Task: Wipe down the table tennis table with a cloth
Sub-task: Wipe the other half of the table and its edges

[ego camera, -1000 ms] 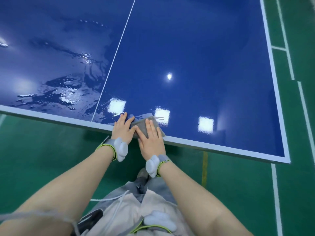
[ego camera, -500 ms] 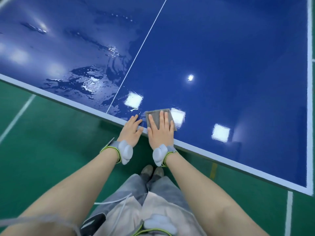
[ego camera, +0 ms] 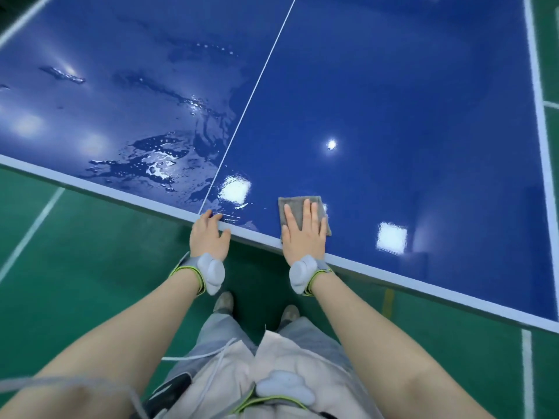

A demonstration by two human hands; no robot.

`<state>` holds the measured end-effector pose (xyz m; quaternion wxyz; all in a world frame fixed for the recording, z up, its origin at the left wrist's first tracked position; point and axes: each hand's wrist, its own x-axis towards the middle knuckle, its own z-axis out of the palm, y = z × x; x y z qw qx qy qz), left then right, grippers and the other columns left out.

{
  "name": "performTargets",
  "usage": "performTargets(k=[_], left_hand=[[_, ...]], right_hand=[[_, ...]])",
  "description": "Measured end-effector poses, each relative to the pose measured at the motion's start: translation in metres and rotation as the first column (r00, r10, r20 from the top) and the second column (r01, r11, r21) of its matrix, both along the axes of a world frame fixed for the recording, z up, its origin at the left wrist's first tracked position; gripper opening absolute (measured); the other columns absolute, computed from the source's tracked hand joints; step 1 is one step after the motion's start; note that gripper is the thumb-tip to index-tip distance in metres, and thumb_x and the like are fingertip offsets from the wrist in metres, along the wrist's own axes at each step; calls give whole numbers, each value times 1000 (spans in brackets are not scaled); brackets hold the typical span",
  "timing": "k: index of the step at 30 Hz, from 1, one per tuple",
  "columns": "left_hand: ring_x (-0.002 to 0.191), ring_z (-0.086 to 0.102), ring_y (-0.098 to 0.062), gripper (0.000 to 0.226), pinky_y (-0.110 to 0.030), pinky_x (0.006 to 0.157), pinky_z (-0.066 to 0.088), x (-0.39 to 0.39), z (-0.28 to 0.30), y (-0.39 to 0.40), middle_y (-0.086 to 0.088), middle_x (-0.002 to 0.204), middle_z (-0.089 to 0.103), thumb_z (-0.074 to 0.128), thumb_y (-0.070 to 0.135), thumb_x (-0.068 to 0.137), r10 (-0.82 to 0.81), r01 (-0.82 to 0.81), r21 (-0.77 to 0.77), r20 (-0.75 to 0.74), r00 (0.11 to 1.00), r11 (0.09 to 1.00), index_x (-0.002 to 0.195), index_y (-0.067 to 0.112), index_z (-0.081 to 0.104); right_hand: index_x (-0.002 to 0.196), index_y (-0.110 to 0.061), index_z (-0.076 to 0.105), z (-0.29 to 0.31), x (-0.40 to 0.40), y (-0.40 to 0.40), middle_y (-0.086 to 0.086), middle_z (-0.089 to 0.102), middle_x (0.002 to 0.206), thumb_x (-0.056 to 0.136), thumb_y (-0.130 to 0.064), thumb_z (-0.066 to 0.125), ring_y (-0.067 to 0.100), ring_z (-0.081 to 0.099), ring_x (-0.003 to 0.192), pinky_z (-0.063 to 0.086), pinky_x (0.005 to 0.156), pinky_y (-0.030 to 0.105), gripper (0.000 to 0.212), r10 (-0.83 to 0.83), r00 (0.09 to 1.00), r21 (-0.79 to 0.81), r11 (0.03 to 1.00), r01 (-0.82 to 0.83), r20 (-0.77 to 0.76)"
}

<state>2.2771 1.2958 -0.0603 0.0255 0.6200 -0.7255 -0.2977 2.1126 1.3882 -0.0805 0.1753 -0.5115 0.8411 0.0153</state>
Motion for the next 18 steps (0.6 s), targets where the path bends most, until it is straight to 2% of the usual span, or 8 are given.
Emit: performTargets(k=[4,8,11,13,15,16,18], left_hand=[[139,17,-25,45,-29,110,13,20,2,-21,-8,152,22,43,18,96,-53,52,8,37,998,999,139,9,37],[137,21,-25,44,-28,109,14,32,1,-39,-9,150,25,45,19,95,-166,166,-2,45,985,986,137,11,39],[134,24,-26,44,-27,108,15,35,0,-46,-10,147,28,47,20,94,-231,233,-33,54,971,972,137,11,40],[134,24,-26,45,-26,108,13,41,1,-56,-9,146,29,48,20,94,-292,295,-46,63,954,955,138,12,40],[135,23,-26,47,-26,108,13,48,0,-69,-9,147,28,49,21,93,-333,337,-43,72,940,941,138,14,40],[135,22,-26,47,-27,108,13,49,0,-72,-8,148,26,49,21,92,-328,332,-46,73,942,942,138,15,40],[136,21,-26,48,-27,108,12,54,0,-86,-7,150,24,50,22,92,-305,309,-52,67,950,950,139,15,39]], right_hand=[[150,-33,-5,-1,29,-9,9,-14,158,103,-38,15,25,-14,145,-9,116,44,51,49,999,9,999,-50,16],[150,-34,15,-1,72,-34,11,6,159,100,-37,16,29,5,147,7,116,47,51,136,990,-54,989,-138,-32],[151,-35,3,-1,77,-42,7,-11,159,103,-37,20,24,-12,146,-7,116,43,51,232,971,9,973,-233,53],[151,-36,5,4,70,-42,3,-10,159,98,-45,5,20,-13,146,-7,116,39,53,234,972,-12,972,-233,34],[150,-37,10,5,66,-41,3,-7,160,82,-50,-12,20,-10,146,-6,116,37,73,86,995,-59,995,-83,53],[150,-36,11,4,62,-38,5,-6,160,78,-51,-14,21,-9,147,-4,117,38,78,-21,998,-84,996,26,60],[151,-35,7,2,64,-41,10,-7,159,87,-50,-8,24,-10,146,0,119,42,67,-182,983,-60,982,181,3]])
